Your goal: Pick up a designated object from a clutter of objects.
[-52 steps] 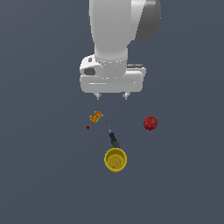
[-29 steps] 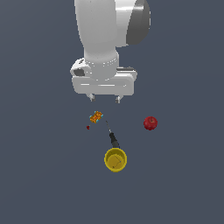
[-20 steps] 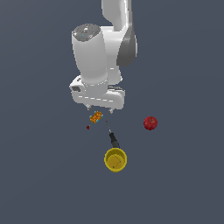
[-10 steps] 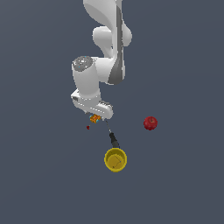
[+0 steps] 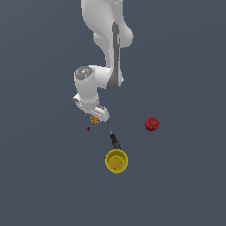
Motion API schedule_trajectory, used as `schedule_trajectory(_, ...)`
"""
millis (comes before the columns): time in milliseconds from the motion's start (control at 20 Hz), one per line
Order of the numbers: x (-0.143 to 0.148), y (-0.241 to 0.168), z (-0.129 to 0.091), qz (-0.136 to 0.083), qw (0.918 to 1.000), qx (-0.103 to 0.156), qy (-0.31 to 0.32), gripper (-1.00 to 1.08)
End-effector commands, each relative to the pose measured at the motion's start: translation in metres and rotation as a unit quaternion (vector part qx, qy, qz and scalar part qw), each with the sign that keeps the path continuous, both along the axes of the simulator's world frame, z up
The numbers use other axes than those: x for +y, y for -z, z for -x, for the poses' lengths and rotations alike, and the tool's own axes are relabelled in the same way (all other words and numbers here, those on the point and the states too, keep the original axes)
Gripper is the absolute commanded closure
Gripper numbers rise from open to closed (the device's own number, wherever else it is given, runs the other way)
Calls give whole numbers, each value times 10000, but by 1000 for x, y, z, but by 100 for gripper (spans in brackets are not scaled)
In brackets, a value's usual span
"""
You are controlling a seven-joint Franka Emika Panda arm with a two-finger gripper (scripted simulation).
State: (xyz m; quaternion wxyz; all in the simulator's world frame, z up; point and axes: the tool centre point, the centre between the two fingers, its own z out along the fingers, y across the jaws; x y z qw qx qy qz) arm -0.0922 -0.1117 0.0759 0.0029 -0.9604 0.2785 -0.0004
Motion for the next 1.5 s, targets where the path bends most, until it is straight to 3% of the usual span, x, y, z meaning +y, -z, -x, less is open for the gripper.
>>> schedule_trajectory(0, -3, 7, 6, 16, 10000, 5, 91, -92)
schedule_trajectory(1300, -5, 59, 12, 25, 9999, 13, 158, -92)
schedule_trajectory(1350, -5, 59, 12, 25, 9999, 13, 158, 108)
schedule_trajectory(1450, -5, 59, 12, 25, 9999, 13, 158, 108)
